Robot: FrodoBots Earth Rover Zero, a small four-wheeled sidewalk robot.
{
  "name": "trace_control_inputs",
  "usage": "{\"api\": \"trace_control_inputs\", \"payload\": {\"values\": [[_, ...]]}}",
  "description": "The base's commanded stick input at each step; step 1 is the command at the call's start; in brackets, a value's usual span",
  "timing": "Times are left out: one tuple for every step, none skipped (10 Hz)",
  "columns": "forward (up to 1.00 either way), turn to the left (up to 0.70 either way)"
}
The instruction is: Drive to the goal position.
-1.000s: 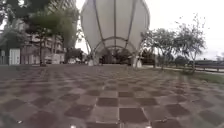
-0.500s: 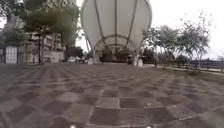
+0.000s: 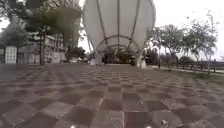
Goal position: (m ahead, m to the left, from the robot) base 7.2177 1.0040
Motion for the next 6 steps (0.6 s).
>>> {"api": "trace_control_inputs", "payload": {"values": [[0.85,0.00],[0.85,0.00],[0.85,0.00],[0.85,0.00],[0.85,0.00],[0.85,0.00]]}}
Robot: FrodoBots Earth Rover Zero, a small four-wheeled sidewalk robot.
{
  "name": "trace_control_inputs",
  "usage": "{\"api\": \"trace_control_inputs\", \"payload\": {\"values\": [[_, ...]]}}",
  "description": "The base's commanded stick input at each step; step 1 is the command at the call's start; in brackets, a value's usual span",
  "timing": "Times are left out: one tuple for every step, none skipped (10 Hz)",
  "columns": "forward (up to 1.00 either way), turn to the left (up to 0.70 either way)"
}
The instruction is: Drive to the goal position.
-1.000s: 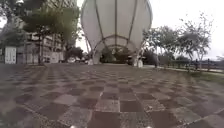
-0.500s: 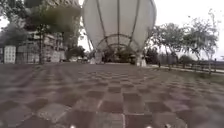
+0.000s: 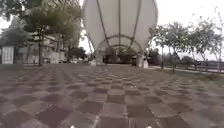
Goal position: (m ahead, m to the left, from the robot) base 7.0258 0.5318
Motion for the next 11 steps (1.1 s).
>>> {"api": "trace_control_inputs", "payload": {"values": [[0.85,0.00],[0.85,0.00],[0.85,0.00],[0.85,0.00],[0.85,0.00],[0.85,0.00],[0.85,0.00],[0.85,0.00],[0.85,0.00],[0.85,0.00],[0.85,0.00]]}}
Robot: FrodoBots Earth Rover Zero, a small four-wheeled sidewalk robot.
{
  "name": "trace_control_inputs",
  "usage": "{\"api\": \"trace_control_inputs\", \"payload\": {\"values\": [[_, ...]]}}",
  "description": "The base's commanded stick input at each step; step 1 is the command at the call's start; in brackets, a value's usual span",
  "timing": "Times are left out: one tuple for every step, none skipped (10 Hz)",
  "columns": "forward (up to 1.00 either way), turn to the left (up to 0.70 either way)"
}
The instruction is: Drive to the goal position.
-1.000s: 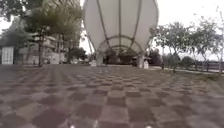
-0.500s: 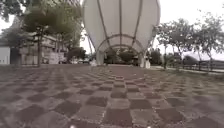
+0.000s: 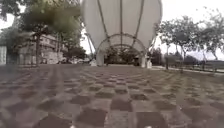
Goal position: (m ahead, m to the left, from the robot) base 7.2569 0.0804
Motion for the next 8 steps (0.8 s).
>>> {"api": "trace_control_inputs", "payload": {"values": [[0.85,0.00],[0.85,0.02],[0.85,0.05],[0.85,0.07],[0.85,0.12],[0.85,0.06],[0.85,0.02],[0.85,0.00]]}}
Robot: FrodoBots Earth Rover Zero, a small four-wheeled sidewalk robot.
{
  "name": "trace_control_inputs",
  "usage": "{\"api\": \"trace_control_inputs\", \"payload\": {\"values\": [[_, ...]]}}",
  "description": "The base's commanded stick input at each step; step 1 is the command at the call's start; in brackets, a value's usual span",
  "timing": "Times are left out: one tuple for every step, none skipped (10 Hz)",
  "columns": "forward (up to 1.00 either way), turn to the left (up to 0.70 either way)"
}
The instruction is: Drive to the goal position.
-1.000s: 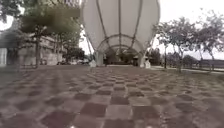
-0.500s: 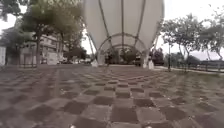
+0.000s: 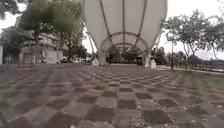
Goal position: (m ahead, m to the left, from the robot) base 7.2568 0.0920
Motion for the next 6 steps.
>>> {"api": "trace_control_inputs", "payload": {"values": [[0.85,0.00],[0.85,0.00],[0.85,0.00],[0.85,0.07],[0.85,0.09],[0.85,0.07]]}}
